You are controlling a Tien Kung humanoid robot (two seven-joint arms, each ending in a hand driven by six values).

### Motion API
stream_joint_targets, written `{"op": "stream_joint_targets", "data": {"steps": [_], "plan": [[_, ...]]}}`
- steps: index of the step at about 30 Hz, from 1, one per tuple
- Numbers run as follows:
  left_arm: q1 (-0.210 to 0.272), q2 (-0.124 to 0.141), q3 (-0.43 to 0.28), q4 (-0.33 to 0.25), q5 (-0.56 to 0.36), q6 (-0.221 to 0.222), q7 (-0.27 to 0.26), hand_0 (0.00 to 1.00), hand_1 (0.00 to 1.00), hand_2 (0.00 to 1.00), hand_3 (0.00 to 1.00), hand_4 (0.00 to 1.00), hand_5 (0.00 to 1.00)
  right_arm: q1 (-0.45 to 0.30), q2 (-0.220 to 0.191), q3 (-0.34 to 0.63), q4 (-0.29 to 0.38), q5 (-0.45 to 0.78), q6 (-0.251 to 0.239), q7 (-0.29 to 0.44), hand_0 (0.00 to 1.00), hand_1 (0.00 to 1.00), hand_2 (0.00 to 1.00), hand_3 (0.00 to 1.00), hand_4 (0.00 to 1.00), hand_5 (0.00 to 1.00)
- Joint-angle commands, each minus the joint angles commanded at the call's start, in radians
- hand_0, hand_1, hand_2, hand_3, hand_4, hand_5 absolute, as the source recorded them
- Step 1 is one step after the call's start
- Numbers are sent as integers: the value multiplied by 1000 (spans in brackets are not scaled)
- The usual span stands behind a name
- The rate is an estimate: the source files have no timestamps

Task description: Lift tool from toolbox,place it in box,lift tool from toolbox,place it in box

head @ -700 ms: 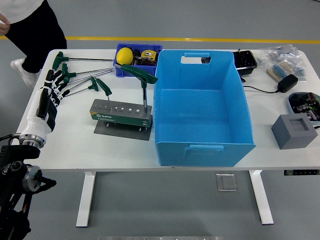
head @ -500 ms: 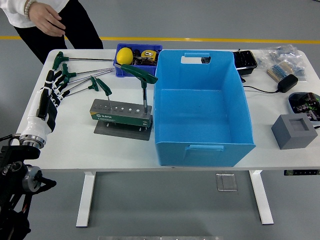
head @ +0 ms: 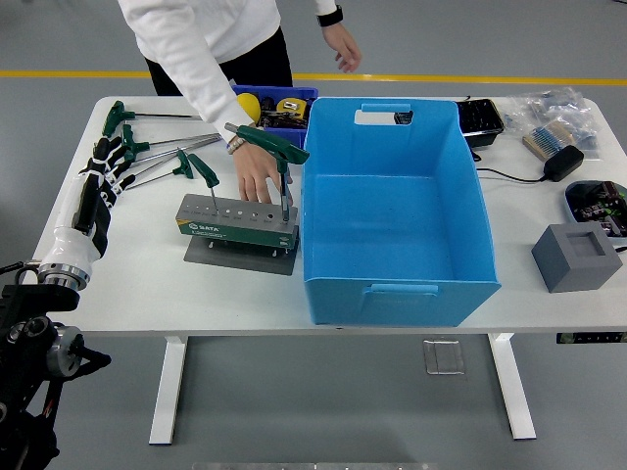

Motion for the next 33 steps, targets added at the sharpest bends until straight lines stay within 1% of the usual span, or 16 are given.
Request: {"op": "stream_joint_targets", "data": {"steps": [5, 7, 8, 10, 11, 13, 14, 15, 18, 19, 20, 23, 25, 28, 30, 33], "plan": [[-10, 10, 3, -6, 43, 26, -18, 894, 960, 981, 960, 998, 998, 2, 0, 6, 0, -2, 0, 0, 627, 600, 721, 773, 978, 954], [-24, 23, 8, -11, 105, 41, -23, 894, 960, 981, 960, 998, 998, 3, -1, 7, 0, -2, 0, 0, 627, 600, 721, 773, 978, 954], [-31, 28, 11, -13, 136, 49, -18, 904, 972, 998, 956, 998, 934, 3, -1, 6, 0, -3, 0, 0, 627, 600, 723, 772, 979, 954], [-56, 44, 23, -19, 218, 85, 19, 904, 972, 998, 956, 998, 934, 4, -1, 10, 0, -7, 1, -2, 627, 600, 723, 772, 979, 954], [-66, 49, 25, -19, 253, 90, 27, 904, 972, 998, 956, 998, 934, 4, -2, 12, 0, -9, 1, -3, 627, 600, 723, 772, 979, 954], [-101, 72, 40, -21, 330, 103, 47, 904, 972, 998, 956, 998, 934, 5, -2, 13, 0, -14, 2, -4, 627, 600, 723, 772, 979, 954], [-117, 82, 48, -22, 375, 100, 52, 957, 998, 998, 971, 998, 782, 5, -3, 15, 0, -16, 2, -5, 627, 600, 721, 772, 982, 955], [-127, 89, 53, -22, 407, 98, 56, 957, 998, 998, 971, 998, 782, 5, -3, 16, 0, -17, 2, -5, 627, 600, 721, 772, 982, 955], [-195, 140, 106, -29, 537, 48, 68, 957, 998, 998, 971, 998, 782, 5, -3, 21, 0, -23, 2, -7, 627, 600, 721, 772, 982, 955], [-211, 151, 120, -30, 576, 35, 70, 957, 998, 998, 971, 998, 782, 6, -3, 21, 0, -23, 2, -7, 627, 600, 721, 772, 982, 955], [-242, 174, 152, -32, 621, 8, 72, 996, 998, 998, 998, 998, 660, 6, -4, 21, 0, -24, 2, -7, 627, 600, 718, 771, 982, 954], [-320, 222, 228, -35, 745, -50, 77, 996, 998, 998, 998, 998, 660, 9, -6, 20, 0, -25, 2, -8, 627, 600, 718, 771, 982, 954], [-378, 242, 283, -31, 829, -89, 87, 996, 998, 998, 998, 998, 660, 10, -7, 20, 0, -25, 2, -8, 627, 600, 718, 771, 982, 954], [-458, 251, 355, -14, 934, -137, 108, 998, 998, 998, 998, 998, 646, 13, -10, 20, 0, -26, 2, -8, 626, 600, 718, 772, 983, 952], [-496, 248, 390, -4, 945, -164, 125, 998, 998, 998, 998, 998, 646, 14, -11, 21, 0, -27, 2, -8, 626, 600, 718, 772, 983, 952], [-558, 232, 462, 25, 962, -217, 151, 998, 998, 998, 998, 998, 632, 16, -12, 22, 0, -31, 2, -10, 628, 599, 718, 771, 985, 953]]}}
